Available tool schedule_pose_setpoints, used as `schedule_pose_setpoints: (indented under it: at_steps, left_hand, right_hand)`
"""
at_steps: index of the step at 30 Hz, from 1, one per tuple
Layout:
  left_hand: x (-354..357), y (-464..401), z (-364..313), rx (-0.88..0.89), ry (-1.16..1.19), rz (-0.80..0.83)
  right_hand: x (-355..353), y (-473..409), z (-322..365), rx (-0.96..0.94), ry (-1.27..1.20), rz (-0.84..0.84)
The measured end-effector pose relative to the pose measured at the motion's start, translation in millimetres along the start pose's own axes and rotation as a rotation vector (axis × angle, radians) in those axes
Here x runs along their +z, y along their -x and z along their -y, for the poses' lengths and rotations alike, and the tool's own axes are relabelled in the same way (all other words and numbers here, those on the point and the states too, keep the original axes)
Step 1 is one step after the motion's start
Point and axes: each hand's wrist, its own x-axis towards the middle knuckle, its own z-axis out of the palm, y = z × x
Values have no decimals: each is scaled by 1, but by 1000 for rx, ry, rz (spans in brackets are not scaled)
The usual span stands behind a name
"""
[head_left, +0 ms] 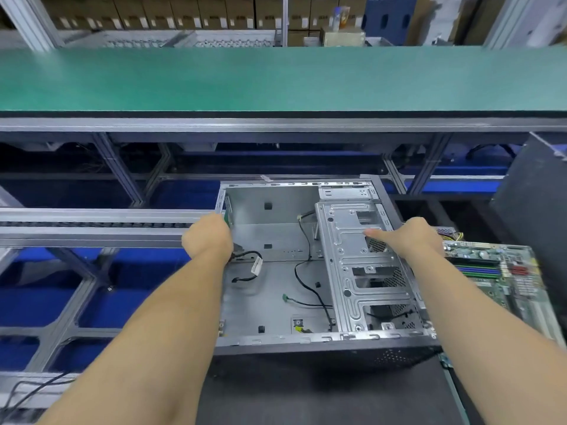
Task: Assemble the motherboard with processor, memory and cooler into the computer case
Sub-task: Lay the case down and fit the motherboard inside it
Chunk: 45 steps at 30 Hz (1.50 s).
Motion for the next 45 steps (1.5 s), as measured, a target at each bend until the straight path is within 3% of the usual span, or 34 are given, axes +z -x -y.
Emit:
schedule_pose_setpoints:
  at_steps: [10,17,20,23,26,32,37,40,45]
  left_hand:
    - [-6,0,-7,-48,-42,86]
    - [-26,17,-20,91,-538,241]
    - [-26,8,-34,338,-681,67]
    - [-15,-8,-45,690,-475,-206]
    - [2,-28,-49,815,-375,-235]
    - [24,-61,-57,695,-364,-82]
    - [31,-69,-58,655,-298,-185]
    - [28,-69,-57,556,-276,-144]
    - [23,-43,-35,315,-299,-119]
  right_hand:
    - [17,-12,8,-28,83,-109]
    - [14,-37,42,-158,176,-30]
    - [12,-34,43,-263,172,31]
    - [6,-4,31,-407,226,16]
    - [10,51,2,-463,286,-52]
    - [50,139,-26,-784,81,-310]
    - [58,129,-30,-998,-236,-455]
    - [56,113,-27,-1003,-274,-417]
    - [33,49,-15,-1000,-125,-163]
